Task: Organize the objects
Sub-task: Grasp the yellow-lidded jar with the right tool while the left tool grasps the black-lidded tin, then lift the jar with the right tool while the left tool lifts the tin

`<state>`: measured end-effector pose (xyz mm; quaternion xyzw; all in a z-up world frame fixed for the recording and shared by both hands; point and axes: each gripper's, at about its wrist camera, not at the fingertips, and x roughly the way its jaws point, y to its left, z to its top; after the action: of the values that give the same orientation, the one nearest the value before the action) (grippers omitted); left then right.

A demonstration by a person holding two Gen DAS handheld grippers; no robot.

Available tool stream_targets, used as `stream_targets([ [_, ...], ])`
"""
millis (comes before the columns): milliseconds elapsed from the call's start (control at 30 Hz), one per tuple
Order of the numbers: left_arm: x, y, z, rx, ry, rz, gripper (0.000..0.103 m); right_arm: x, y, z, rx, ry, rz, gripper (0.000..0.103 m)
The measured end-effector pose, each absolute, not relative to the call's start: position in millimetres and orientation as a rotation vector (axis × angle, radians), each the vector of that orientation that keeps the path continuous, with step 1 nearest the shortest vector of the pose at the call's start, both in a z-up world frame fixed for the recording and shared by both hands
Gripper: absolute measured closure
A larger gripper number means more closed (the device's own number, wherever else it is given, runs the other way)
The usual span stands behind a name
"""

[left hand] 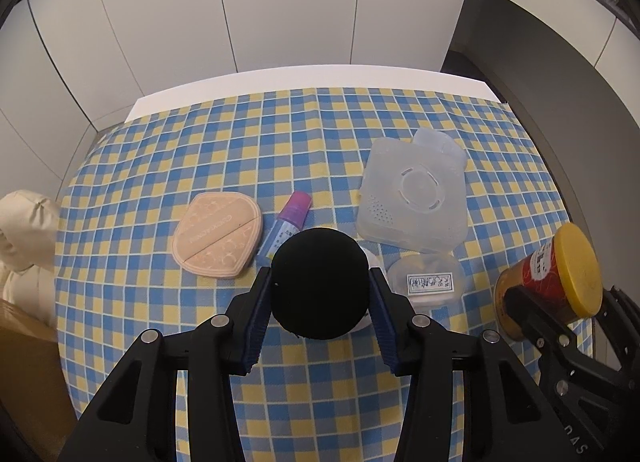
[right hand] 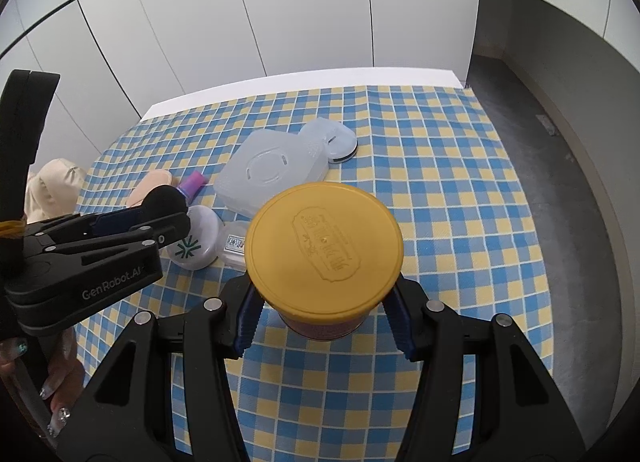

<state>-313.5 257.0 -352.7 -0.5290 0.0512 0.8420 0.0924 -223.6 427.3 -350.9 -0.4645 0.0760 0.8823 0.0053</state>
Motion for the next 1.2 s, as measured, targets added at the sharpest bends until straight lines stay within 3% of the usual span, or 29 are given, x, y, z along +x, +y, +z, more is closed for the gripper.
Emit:
stream_targets([
  [533, -302.7, 222.6, -271.7, -1.562, 0.077, 2.55, 0.057, -230.4, 424.2, -288.7, -1.434, 0.181, 2.732, 0.047],
  [1200, -266.9, 197.6, -73.4, -1.329, 0.025, 2.698, 0.057, -208.8, 425.3, -98.6, -1.301, 0.189, 2.782, 0.047],
])
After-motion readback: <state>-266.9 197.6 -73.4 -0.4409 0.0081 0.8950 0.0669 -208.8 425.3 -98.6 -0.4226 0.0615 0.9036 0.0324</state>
